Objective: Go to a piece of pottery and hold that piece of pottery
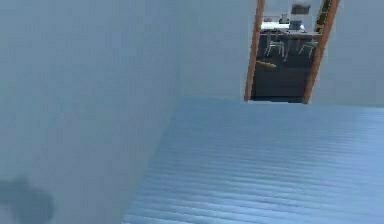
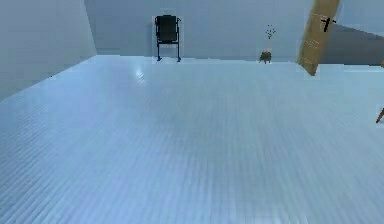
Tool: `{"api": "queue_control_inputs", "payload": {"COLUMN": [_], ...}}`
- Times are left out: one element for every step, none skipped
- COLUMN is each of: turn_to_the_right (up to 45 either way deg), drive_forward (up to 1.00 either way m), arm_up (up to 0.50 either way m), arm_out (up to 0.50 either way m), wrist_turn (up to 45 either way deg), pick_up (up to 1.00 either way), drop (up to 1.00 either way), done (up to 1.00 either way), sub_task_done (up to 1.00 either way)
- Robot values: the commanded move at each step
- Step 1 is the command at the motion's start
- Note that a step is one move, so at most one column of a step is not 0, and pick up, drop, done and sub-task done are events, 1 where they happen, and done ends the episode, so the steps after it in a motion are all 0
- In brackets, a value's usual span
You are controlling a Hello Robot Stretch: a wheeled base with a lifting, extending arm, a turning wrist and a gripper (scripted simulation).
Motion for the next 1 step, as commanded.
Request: {"api": "queue_control_inputs", "payload": {"turn_to_the_right": [45.0], "drive_forward": [0.0], "arm_up": [0.0], "arm_out": [0.0], "wrist_turn": [0.0], "pick_up": [0.0], "drop": [0.0], "done": [0.0], "sub_task_done": [0.0]}}
